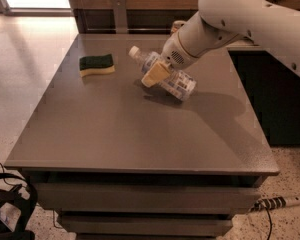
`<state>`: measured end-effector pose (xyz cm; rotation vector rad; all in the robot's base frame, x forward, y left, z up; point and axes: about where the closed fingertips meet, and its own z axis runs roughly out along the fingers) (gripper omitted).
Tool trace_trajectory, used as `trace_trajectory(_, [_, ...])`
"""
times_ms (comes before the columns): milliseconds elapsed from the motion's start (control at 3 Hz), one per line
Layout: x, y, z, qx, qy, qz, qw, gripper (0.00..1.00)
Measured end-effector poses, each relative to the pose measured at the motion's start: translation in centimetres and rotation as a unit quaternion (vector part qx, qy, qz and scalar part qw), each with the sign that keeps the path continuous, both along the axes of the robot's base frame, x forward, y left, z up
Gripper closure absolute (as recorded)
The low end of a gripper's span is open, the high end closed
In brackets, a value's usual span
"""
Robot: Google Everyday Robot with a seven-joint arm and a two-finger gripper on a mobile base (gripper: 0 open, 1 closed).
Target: Knock blue plastic bottle over
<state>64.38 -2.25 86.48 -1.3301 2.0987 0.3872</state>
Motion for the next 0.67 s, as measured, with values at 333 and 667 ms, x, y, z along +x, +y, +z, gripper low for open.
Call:
trace_trajectory(333, [-0.05, 0.12, 0.02, 0.0, 0.0, 0.001, 1.0, 0.0])
trace_trajectory(667, [-0.05, 0.12, 0.02, 0.0, 0.0, 0.001, 1.0, 0.0])
